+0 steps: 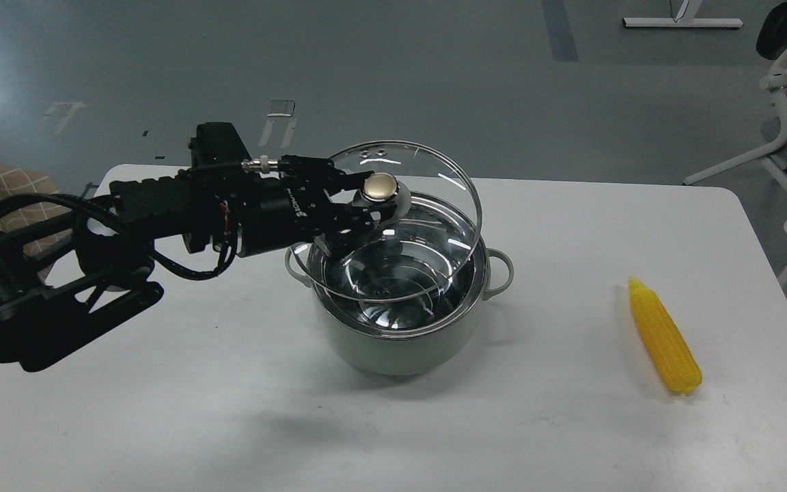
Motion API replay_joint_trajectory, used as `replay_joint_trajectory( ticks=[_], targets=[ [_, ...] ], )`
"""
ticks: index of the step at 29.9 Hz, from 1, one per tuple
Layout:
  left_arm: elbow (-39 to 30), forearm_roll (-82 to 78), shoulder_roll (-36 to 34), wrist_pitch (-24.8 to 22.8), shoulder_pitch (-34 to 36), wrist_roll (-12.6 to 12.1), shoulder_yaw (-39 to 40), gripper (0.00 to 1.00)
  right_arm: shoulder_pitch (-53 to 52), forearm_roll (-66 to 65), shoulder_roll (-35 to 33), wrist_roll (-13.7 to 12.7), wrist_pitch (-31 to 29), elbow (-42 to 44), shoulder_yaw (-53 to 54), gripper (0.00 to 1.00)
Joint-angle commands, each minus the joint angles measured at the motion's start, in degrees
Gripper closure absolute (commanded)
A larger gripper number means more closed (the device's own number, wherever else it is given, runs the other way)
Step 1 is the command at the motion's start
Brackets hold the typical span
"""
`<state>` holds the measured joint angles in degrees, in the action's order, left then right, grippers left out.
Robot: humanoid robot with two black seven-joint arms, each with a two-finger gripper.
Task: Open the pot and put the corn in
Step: 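Lift the glass lid off the pot and carry it beside the pot, then set the lid on the table, release it, and raise the left arm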
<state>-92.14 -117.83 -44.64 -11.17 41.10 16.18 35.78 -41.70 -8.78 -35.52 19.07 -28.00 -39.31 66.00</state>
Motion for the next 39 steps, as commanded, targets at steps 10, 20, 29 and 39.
replay_joint_trajectory(
  ticks=[10,20,29,39],
  targets=[
    [7.74,15.09,-22.77,13.44,-13.47,3.5,0.34,0.75,1.01,0.0,0.01,0.0,0.0,-0.15,0.0,0.0],
    [21.38,15.09,-16.8,19.35,-23.16,4.03,0.08,0.75,1.36,0.0,0.36,0.0,0.0,-0.51,-0.26,0.0],
    [30.25,14.92,-8.1,22.42,-27.21,4.03,-0.97,0.74,1.54,0.0,0.36,0.0,0.0,-0.77,-0.26,0.0],
    [32.29,15.26,-6.86,24.62,-26.95,5.88,-4.49,0.58,1.89,0.0,0.36,0.0,0.0,-1.56,-0.17,0.0]
  ],
)
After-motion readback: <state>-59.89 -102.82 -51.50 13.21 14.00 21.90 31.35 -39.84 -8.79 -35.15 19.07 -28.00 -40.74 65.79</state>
